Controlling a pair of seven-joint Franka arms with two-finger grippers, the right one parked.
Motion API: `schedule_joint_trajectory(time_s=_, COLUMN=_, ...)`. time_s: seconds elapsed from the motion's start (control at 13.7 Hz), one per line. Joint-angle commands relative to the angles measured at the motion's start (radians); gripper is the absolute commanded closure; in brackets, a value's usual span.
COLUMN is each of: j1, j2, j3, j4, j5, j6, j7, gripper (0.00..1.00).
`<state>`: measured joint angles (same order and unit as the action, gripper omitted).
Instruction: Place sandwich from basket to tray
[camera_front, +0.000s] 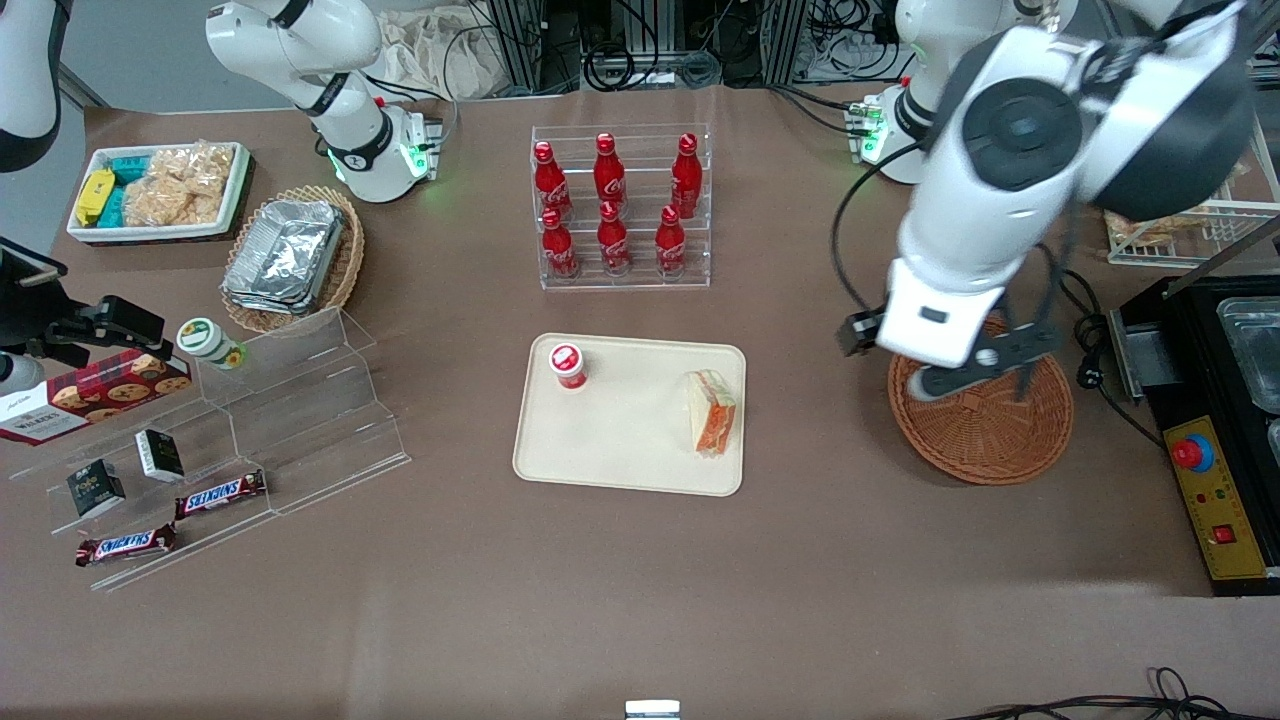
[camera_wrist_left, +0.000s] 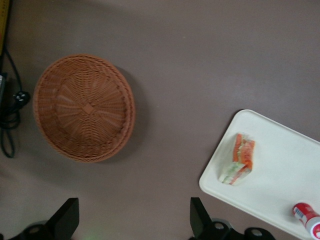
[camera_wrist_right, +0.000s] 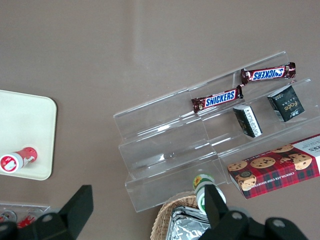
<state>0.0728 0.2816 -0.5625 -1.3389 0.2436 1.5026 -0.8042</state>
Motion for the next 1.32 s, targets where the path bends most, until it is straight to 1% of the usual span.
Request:
schedule_joint_trajectory(time_s=0.0, j1=0.125, j2=-0.082, j3=-0.002, j4=-0.069, j5=-0.062, j6=-0.013, j7=0.155, gripper=0.0)
schedule_joint_trajectory(time_s=0.07, j1=0.165, j2=-0.099, j3=0.001, j4=-0.081, j5=-0.084, j6=-0.016, j7=0.218, gripper=0.0)
schedule_joint_trajectory(time_s=0.15, j1=0.174, j2=-0.107, j3=0.027, j4=-0.082, j5=-0.102, j6=-0.027, j7=0.285, gripper=0.0)
schedule_joint_trajectory(time_s=0.22, j1=0.15, j2=-0.117, j3=0.112, j4=-0.083, j5=-0.115, j6=-0.031, j7=0.34, gripper=0.0)
schedule_joint_trajectory(time_s=0.37, j1=0.044, j2=-0.143, j3=0.321, j4=-0.088, j5=-0.177, j6=-0.031, j7=0.469, gripper=0.0)
schedule_joint_trajectory(time_s=0.44, j1=0.012, j2=-0.16, j3=0.396, j4=-0.106, j5=-0.208, j6=-0.031, j7=0.531, gripper=0.0)
schedule_joint_trajectory(time_s=0.59, j1=-0.031, j2=-0.205, j3=0.501, j4=-0.155, j5=-0.224, j6=-0.018, j7=0.626, gripper=0.0)
schedule_joint_trajectory(time_s=0.73, j1=-0.091, j2=-0.213, j3=0.588, j4=-0.158, j5=-0.23, j6=-0.018, j7=0.645, gripper=0.0)
schedule_joint_trajectory(time_s=0.88, j1=-0.116, j2=-0.213, j3=0.624, j4=-0.157, j5=-0.23, j6=-0.018, j7=0.646, gripper=0.0)
schedule_joint_trajectory(time_s=1.24, j1=-0.116, j2=-0.208, j3=0.625, j4=-0.135, j5=-0.23, j6=-0.021, j7=0.642, gripper=0.0)
